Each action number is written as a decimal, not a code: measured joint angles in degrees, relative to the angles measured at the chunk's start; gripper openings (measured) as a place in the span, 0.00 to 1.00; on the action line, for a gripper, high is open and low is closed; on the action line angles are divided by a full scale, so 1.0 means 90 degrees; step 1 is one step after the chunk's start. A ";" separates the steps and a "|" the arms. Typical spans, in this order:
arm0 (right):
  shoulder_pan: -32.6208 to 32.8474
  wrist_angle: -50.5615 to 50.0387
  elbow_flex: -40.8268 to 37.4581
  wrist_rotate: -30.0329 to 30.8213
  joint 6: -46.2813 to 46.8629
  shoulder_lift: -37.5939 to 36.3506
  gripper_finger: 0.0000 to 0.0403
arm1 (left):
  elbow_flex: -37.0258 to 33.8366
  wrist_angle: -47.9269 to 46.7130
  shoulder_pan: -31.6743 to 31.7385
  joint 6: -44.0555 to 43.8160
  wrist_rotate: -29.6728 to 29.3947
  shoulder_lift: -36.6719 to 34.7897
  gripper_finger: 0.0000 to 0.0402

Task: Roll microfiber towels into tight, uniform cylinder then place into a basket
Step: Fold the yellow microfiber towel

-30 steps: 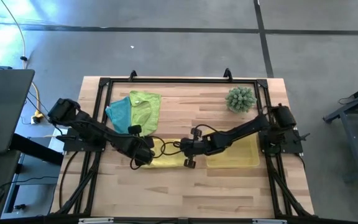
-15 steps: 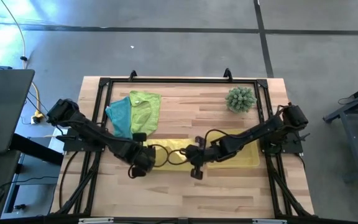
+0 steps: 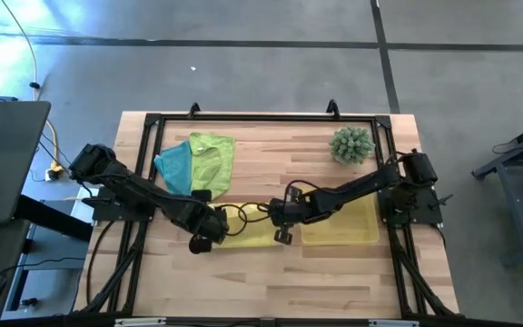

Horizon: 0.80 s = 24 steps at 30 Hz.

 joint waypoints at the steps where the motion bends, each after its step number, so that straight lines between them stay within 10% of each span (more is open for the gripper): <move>1: -0.0043 -0.0022 0.0000 0.0024 -0.0007 0.0000 0.00 | 0.0000 0.0007 0.0015 0.0001 -0.0053 0.0000 0.00; 14: -0.0250 -0.0100 0.0000 0.0125 0.0185 0.0000 0.01 | 0.0000 0.0033 0.0299 0.0093 -0.0547 0.0010 0.00; 24: -0.0292 -0.0489 0.0000 0.0694 0.0237 -0.0001 0.21 | 0.0000 0.0162 0.0443 0.0235 -0.0619 0.0010 0.00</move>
